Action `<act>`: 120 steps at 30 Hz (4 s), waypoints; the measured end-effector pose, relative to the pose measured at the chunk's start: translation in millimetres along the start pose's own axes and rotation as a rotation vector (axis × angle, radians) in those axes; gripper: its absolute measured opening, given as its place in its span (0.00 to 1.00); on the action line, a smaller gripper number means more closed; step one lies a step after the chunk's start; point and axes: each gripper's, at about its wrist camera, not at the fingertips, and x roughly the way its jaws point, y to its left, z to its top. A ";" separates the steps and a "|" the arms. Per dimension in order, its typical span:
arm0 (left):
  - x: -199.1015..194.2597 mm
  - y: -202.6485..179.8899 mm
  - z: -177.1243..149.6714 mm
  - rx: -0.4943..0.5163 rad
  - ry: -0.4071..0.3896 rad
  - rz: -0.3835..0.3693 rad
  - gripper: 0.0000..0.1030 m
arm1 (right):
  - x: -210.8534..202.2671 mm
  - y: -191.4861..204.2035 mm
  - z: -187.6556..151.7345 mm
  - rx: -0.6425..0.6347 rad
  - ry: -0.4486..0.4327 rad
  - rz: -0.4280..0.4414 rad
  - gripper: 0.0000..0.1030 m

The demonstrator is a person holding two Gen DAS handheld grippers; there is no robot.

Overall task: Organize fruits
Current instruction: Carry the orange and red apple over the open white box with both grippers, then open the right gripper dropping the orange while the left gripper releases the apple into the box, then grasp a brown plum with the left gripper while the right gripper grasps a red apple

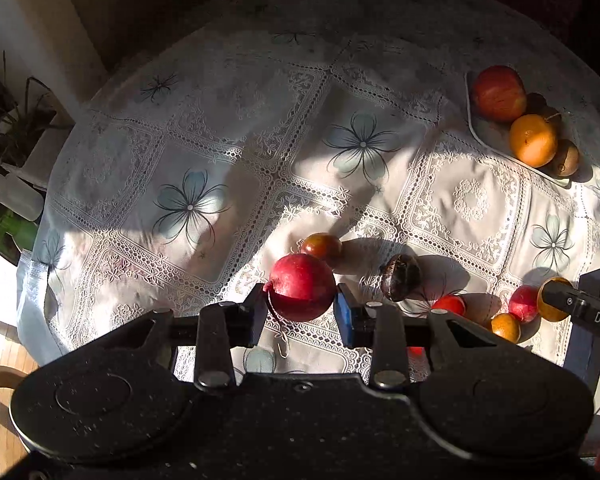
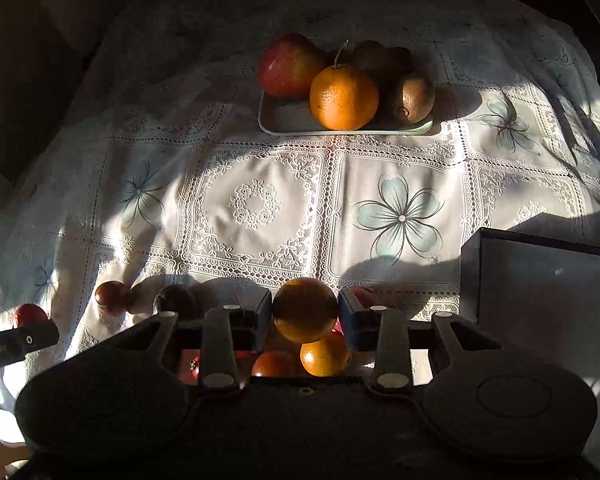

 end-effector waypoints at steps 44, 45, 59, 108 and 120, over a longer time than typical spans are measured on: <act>17.4 -327.7 -119.0 0.472 0.149 -0.173 0.43 | -38.3 -282.4 -55.6 0.306 0.133 -0.346 0.37; 18.8 -328.8 -119.3 0.475 0.149 -0.168 0.43 | -38.9 -281.6 -55.7 0.306 0.132 -0.343 0.37; 14.0 -326.8 -120.2 0.484 0.127 -0.160 0.46 | -47.4 -277.1 -52.6 0.302 0.096 -0.329 0.37; -9.1 -181.5 -74.0 0.303 0.049 -0.070 0.46 | -46.9 -117.7 -29.4 0.090 0.088 -0.161 0.38; -0.4 -123.3 -63.4 0.239 0.056 -0.021 0.46 | -27.7 -51.4 -23.7 0.007 0.122 -0.084 0.39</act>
